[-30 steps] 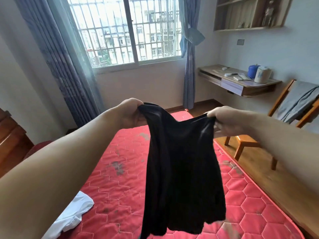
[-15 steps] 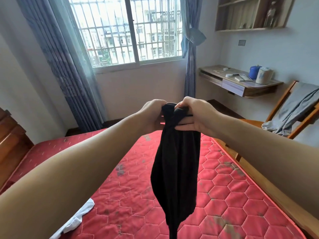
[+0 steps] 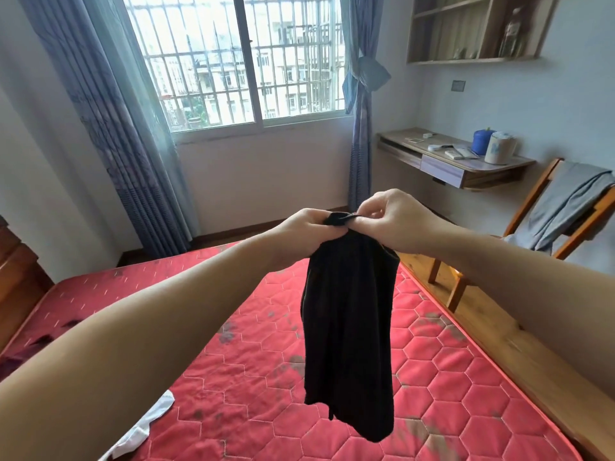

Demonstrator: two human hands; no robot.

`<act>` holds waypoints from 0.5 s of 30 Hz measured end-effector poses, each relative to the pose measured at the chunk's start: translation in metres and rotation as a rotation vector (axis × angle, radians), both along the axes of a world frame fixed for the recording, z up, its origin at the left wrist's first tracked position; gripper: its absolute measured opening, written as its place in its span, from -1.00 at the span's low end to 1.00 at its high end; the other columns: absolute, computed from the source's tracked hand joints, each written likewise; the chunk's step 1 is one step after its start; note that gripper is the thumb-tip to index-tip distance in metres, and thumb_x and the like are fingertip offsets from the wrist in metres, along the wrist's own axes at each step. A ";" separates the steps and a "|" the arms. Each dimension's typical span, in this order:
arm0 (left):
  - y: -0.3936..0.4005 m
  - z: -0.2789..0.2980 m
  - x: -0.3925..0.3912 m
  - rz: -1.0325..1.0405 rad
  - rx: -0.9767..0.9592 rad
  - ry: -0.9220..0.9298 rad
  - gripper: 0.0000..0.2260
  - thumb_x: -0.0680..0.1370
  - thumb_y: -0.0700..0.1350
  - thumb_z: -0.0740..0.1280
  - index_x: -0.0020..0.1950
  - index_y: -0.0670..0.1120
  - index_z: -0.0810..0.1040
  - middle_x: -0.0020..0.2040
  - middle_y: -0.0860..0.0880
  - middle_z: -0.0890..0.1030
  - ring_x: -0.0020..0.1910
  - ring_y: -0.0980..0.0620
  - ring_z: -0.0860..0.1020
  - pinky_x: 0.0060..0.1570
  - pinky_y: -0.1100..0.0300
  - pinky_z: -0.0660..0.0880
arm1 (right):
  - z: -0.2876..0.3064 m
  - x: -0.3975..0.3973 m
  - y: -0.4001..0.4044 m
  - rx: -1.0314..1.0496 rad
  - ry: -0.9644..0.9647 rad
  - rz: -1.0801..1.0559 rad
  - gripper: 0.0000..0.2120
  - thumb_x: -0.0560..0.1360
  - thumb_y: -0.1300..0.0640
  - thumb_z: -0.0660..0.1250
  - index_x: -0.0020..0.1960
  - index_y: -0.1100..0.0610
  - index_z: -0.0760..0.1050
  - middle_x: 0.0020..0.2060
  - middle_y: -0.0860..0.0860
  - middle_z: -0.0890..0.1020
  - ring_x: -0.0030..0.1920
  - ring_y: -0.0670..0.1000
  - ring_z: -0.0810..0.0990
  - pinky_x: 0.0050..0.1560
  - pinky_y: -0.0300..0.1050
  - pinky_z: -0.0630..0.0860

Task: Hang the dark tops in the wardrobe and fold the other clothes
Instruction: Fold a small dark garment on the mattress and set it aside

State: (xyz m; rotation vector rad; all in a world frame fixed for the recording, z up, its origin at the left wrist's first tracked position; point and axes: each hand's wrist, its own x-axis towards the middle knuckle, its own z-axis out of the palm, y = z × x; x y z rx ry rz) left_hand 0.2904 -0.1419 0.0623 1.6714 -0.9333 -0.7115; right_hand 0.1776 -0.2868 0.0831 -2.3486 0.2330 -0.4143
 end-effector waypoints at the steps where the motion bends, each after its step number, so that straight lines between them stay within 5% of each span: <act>1: 0.001 0.001 -0.001 -0.021 0.010 -0.047 -0.83 0.62 -0.22 0.27 0.13 -0.09 0.63 -0.07 0.02 0.66 -0.05 0.11 0.61 0.05 0.23 0.55 | -0.004 -0.001 -0.003 -0.091 0.014 0.021 -0.79 0.47 0.01 0.39 -0.26 0.10 0.66 -0.18 0.01 0.55 -0.21 -0.04 0.56 -0.14 -0.15 0.48; 5: 0.007 0.003 0.003 -0.062 0.023 -0.103 -0.79 0.64 -0.24 0.22 0.07 0.00 0.61 -0.12 0.05 0.64 -0.12 0.15 0.60 -0.01 0.17 0.54 | -0.033 -0.003 -0.008 -0.369 0.289 0.146 -0.81 0.43 -0.10 0.38 -0.08 -0.02 0.65 0.09 -0.04 0.39 0.14 -0.03 0.31 0.24 -0.15 0.27; 7: 0.012 0.004 0.006 -0.070 0.010 -0.082 -0.77 0.65 -0.23 0.21 0.06 0.02 0.61 -0.11 0.07 0.63 -0.12 0.17 0.58 -0.02 0.15 0.52 | -0.049 -0.003 -0.010 -0.510 0.483 0.128 -0.78 0.41 -0.17 0.36 -0.03 -0.08 0.57 0.10 -0.04 0.41 0.11 -0.01 0.33 0.16 -0.12 0.38; 10: 0.021 0.002 0.017 -0.049 0.049 -0.125 -0.79 0.65 -0.20 0.21 0.09 0.01 0.61 -0.07 0.05 0.61 -0.08 0.14 0.56 0.00 0.11 0.51 | -0.057 -0.005 -0.017 -0.461 0.551 0.088 -0.85 0.42 -0.15 0.39 -0.13 -0.10 0.51 -0.15 -0.07 0.58 -0.17 -0.08 0.55 -0.24 -0.19 0.50; 15: 0.042 -0.011 0.035 0.007 0.166 -0.245 -0.83 0.64 -0.13 0.25 0.07 0.05 0.63 -0.24 0.21 0.61 -0.26 0.24 0.53 -0.30 0.40 0.45 | -0.029 -0.003 -0.036 -0.405 0.513 0.129 -0.83 0.39 -0.10 0.48 -0.05 -0.08 0.66 -0.23 -0.13 0.65 -0.22 -0.11 0.63 -0.23 -0.13 0.59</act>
